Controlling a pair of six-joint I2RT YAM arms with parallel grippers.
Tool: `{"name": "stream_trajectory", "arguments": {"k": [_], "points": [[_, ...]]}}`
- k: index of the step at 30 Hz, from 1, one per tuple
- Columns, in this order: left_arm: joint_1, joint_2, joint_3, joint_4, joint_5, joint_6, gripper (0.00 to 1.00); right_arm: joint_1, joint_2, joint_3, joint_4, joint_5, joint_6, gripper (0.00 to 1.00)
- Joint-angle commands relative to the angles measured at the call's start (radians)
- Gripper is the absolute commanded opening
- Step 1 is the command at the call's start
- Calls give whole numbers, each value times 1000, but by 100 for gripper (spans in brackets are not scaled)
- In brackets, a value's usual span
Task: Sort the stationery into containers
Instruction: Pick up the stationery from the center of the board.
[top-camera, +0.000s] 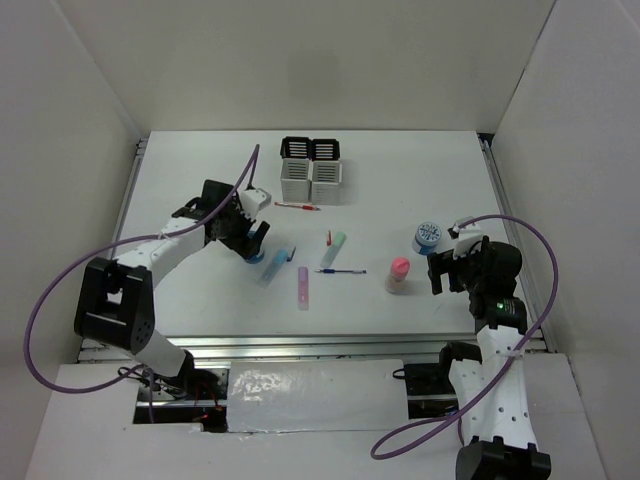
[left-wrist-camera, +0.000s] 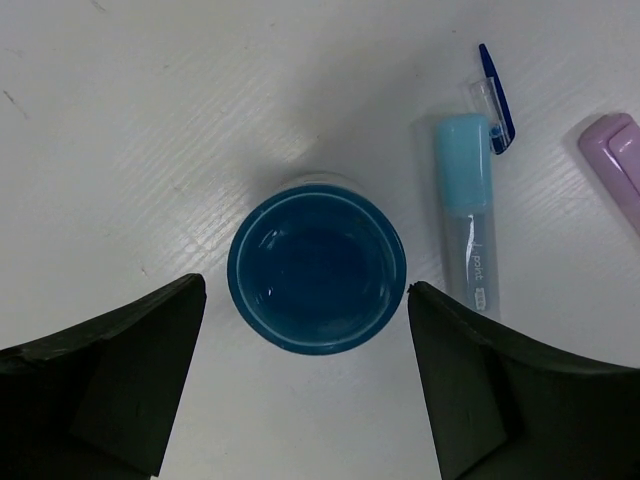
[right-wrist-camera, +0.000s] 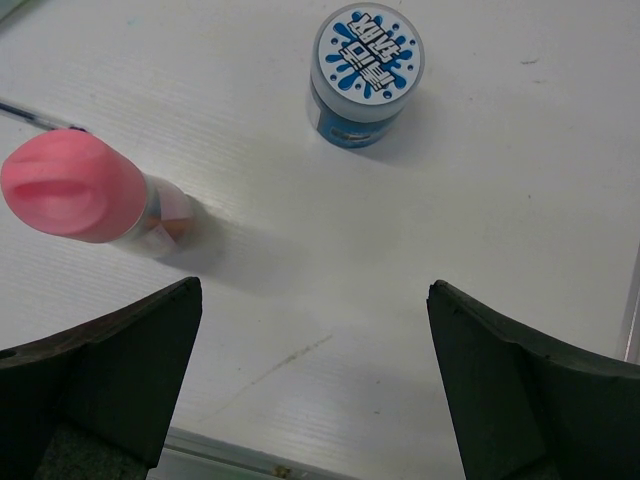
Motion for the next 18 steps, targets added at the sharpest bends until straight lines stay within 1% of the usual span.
{"name": "stream_trajectory", "arguments": {"k": [1,6,9,11,12,14,15,17,18], "points": [[-7,42,50,-7,33,9,94,-7,4,18,-4,-11,-6,100],[-9,103,69,-14,41,12,92,-7,14,27,-17,-14,-4,100],[-9,126,78,-15,36,10,88,-7,5,20,-9,-8,-4,100],[-9,143,89,-20,27,13,80,-5,2,21,-9,-14,-4,100],[-10,151,93,-26,24,12,74,-7,4,23,-9,-17,-6,100],[-12,165,110,-38,21,12,66,-7,5,23,-10,-17,-6,100],[-10,168,113,-47,21,15,59,-7,7,21,-9,-14,-6,100],[-12,168,116,-52,24,18,53,-7,10,23,-4,-20,-3,100],[-10,168,115,-52,24,16,48,-7,11,23,-4,-22,-3,100]]}}
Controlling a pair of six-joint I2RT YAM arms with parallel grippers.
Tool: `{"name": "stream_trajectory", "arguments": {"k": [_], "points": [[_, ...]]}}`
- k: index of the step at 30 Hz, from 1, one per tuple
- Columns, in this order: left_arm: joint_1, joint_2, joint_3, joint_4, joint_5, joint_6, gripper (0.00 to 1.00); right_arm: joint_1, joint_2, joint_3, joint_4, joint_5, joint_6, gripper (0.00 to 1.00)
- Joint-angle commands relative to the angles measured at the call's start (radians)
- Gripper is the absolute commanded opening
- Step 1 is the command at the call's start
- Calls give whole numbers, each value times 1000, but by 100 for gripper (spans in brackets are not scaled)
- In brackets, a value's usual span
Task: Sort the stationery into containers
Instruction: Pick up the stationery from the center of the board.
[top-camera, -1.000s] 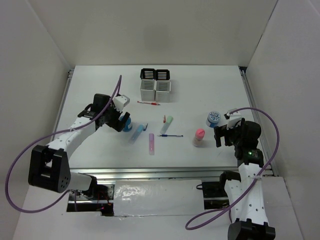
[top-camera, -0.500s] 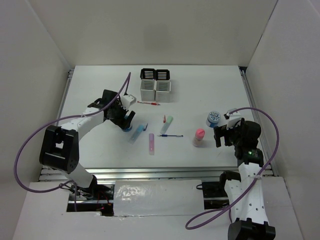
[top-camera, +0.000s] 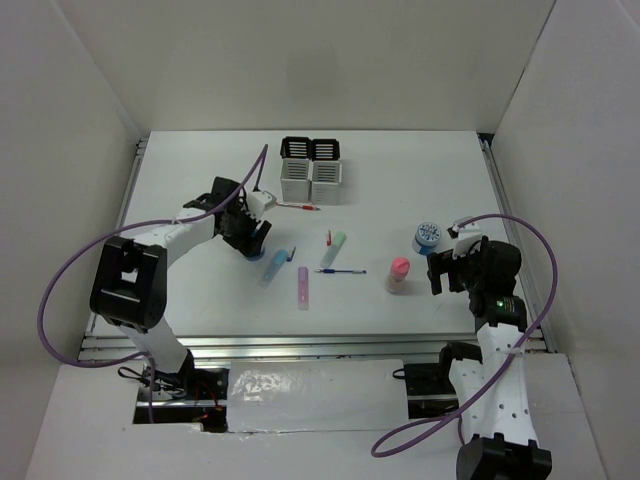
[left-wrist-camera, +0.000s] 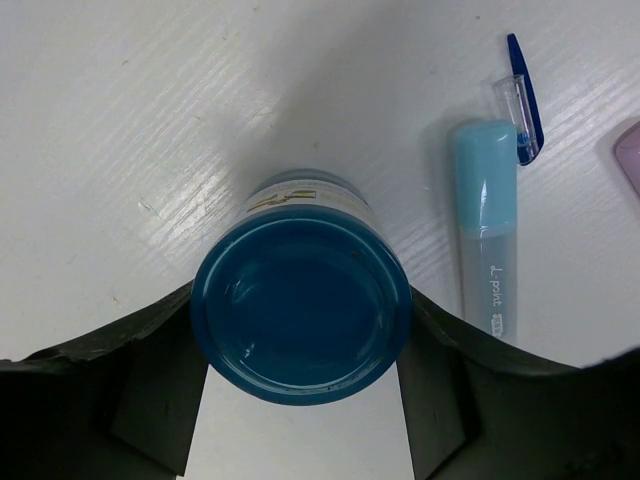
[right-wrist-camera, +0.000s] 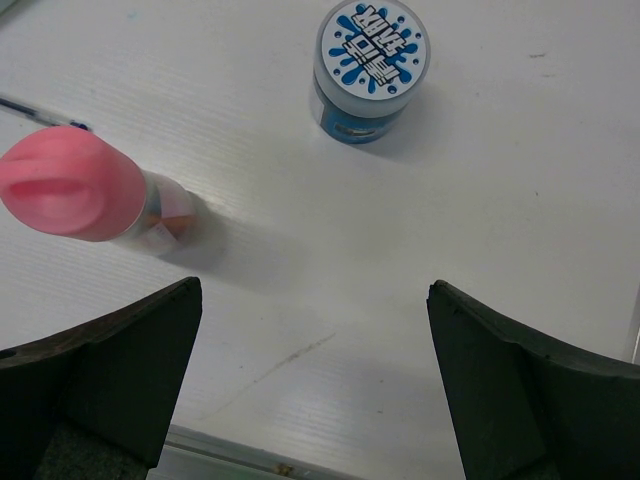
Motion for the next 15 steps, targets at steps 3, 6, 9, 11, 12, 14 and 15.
{"name": "stream_trajectory", "arguments": {"k": [3,6,9,11,12,14,15], "points": [[-4,1,37,-27,27,10,37,-3,3,27,-11,-26,-3,100],[-4,-5,48,-38,38,4,24,-3,-8,35,-17,-34,-11,100],[-1,-38,57,-44,64,-19,10,-3,-13,69,-25,-56,3,100],[4,-61,62,-40,109,-42,3,-3,-7,116,-27,-85,23,100],[7,-90,62,-35,125,-56,1,-3,6,133,-30,-99,34,100],[16,-126,62,-23,181,-91,0,0,23,188,-36,-142,76,100],[25,-159,65,-18,205,-104,0,3,41,205,-33,-158,95,100]]}}
